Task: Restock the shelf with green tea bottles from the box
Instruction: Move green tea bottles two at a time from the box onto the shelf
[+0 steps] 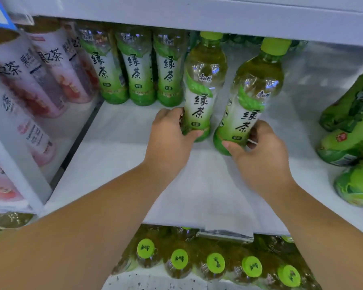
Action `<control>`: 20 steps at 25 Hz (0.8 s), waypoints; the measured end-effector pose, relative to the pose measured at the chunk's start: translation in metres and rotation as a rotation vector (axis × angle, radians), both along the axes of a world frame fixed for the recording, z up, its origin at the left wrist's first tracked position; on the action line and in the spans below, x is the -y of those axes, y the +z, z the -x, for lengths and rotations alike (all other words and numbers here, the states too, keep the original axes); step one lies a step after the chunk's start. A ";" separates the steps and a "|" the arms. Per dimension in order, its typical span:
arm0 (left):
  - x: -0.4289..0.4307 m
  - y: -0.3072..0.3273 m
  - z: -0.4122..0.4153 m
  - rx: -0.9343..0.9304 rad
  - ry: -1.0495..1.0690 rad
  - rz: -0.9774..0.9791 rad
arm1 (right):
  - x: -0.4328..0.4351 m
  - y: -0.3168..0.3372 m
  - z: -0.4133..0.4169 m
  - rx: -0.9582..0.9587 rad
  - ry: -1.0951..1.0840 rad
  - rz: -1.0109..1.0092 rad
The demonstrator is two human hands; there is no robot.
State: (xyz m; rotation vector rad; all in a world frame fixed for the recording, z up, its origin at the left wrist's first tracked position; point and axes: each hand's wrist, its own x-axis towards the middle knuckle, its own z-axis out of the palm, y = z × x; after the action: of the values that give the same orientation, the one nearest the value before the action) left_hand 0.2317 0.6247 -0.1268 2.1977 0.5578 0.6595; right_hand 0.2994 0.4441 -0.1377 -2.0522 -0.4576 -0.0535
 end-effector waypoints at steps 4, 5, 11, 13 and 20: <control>-0.007 0.003 -0.030 -0.072 0.034 -0.006 | -0.016 -0.007 -0.040 -0.035 -0.038 -0.032; -0.008 0.004 -0.036 -0.080 0.043 -0.006 | -0.020 -0.007 -0.050 -0.045 -0.042 -0.028; -0.015 0.008 -0.059 -0.132 0.033 -0.039 | -0.034 -0.006 -0.087 -0.011 -0.031 0.014; -0.017 0.007 -0.066 -0.151 0.026 -0.073 | -0.037 -0.007 -0.096 -0.006 -0.013 0.012; -0.025 0.009 -0.088 -0.232 0.035 -0.185 | -0.048 -0.007 -0.112 0.000 -0.003 -0.014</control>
State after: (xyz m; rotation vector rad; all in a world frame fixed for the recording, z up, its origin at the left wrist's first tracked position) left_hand 0.3197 0.6501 -0.1175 2.4622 0.6775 0.4928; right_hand 0.4113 0.4926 -0.1449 -2.0396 -0.4534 -0.0581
